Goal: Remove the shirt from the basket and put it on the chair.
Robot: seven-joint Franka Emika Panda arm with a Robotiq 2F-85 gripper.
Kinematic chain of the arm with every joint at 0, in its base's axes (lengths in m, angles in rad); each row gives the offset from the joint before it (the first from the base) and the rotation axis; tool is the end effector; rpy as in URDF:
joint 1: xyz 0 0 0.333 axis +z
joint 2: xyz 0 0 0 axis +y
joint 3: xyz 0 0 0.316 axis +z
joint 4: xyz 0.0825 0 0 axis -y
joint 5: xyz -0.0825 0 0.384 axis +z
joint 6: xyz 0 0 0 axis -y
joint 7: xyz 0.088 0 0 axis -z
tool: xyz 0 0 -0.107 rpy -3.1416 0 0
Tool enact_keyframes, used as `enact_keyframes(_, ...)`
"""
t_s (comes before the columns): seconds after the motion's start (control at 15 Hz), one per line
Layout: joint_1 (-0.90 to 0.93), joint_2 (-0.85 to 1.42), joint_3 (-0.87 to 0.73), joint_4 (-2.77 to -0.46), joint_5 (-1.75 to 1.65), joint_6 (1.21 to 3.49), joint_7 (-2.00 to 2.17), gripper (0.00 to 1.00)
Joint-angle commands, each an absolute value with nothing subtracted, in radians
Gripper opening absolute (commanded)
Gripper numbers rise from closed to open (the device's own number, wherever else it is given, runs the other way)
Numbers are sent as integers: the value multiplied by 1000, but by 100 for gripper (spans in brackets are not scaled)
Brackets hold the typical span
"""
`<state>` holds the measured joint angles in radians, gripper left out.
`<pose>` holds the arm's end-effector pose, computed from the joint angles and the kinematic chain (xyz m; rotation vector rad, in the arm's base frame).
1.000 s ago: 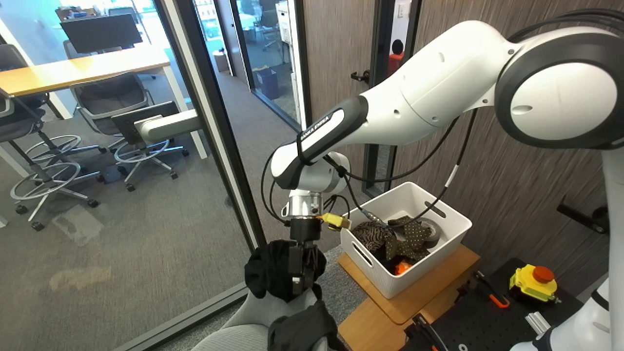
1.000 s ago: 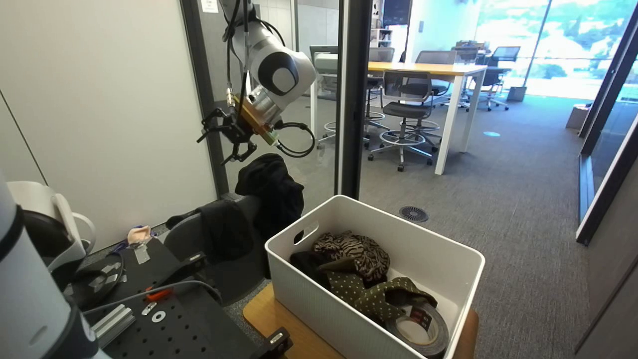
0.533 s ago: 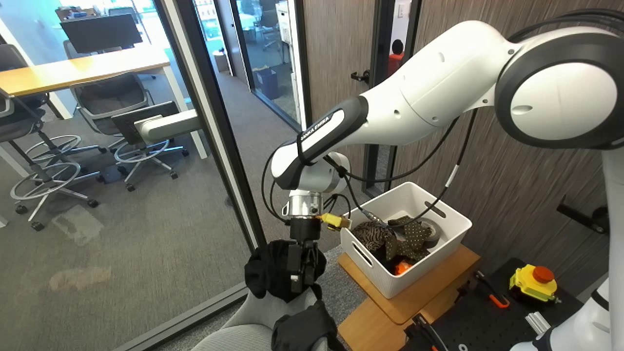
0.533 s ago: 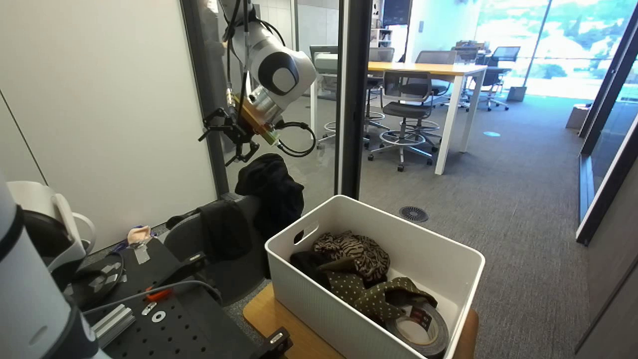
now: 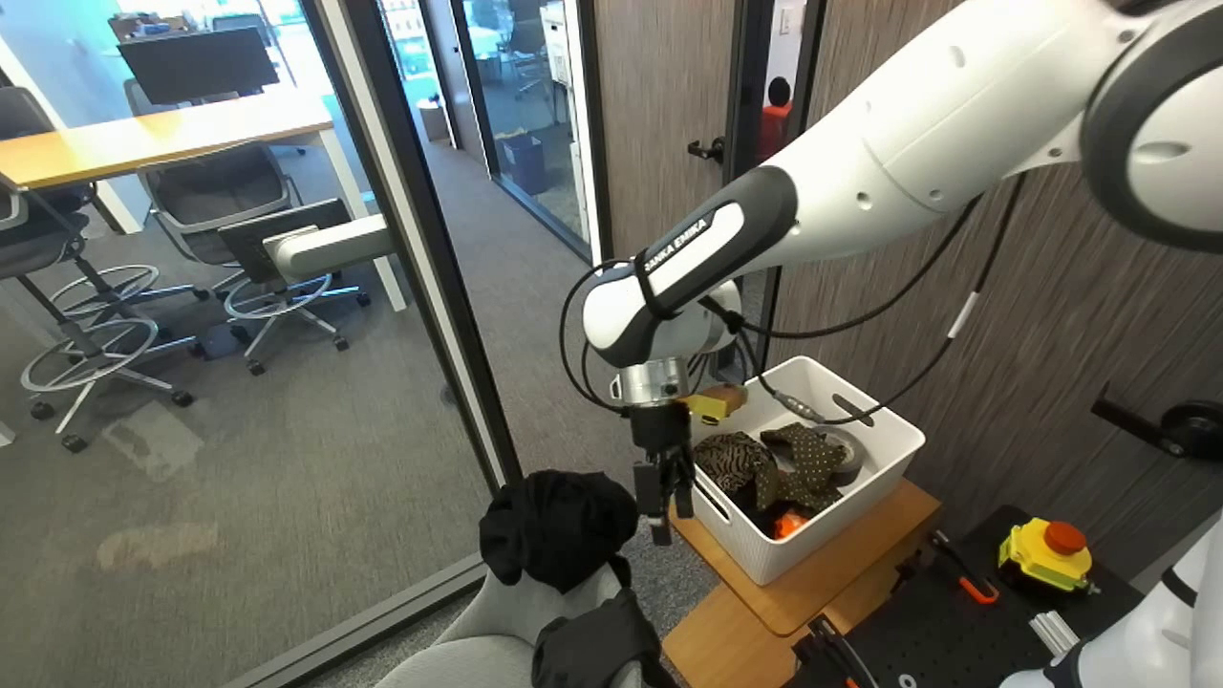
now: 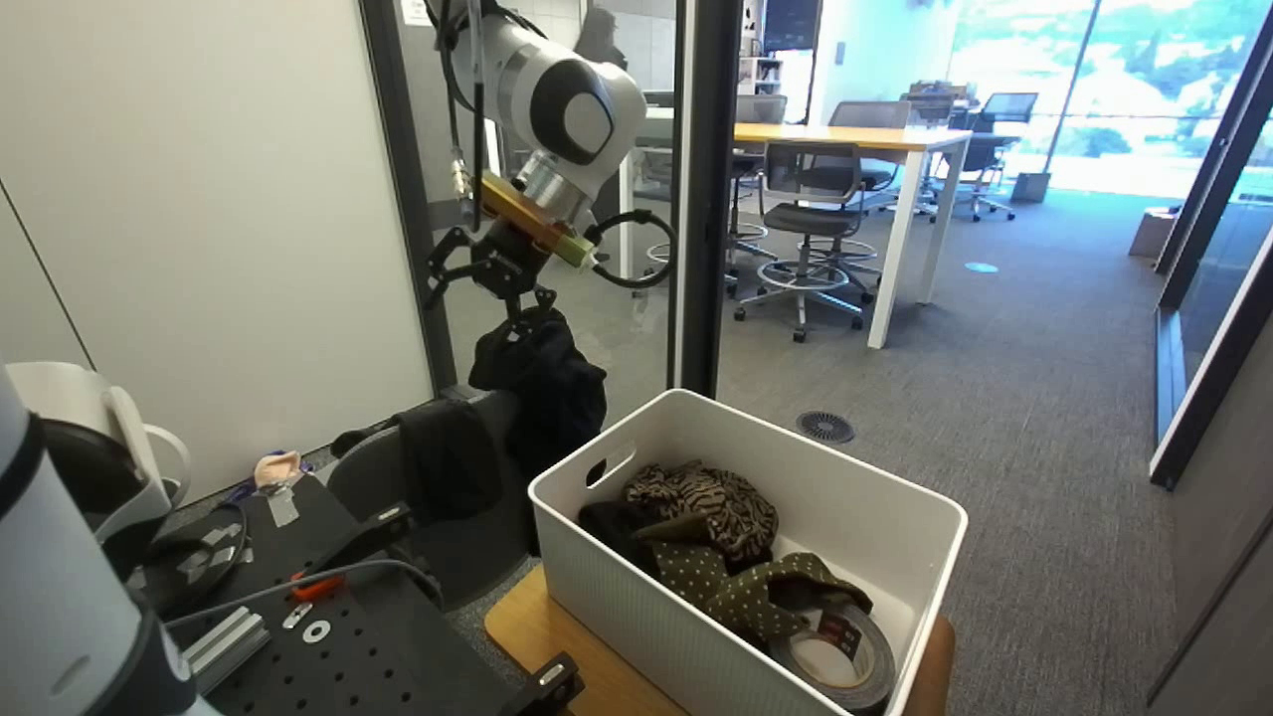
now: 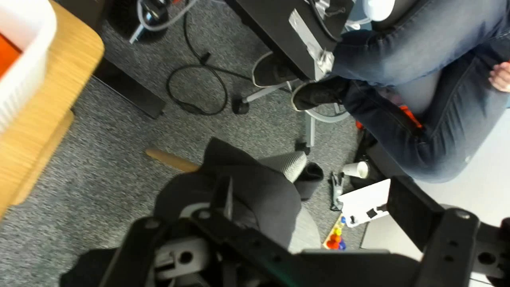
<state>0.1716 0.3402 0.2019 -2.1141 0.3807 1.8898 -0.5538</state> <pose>0.4670 0.2138 0.2301 -2.4553 -0.9089 0.7068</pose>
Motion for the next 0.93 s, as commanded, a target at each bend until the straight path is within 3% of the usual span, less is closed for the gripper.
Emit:
enact_keyframes(0.0, 154, 93, 191, -2334, 308, 1948, -429, 100)
enact_keyframes(0.47, 160, -284, 174, -2599, 318, 2043, -231, 100)
enact_keyframes(0.87, 148, -609, 164, -2714, 261, 1987, 1, 100)
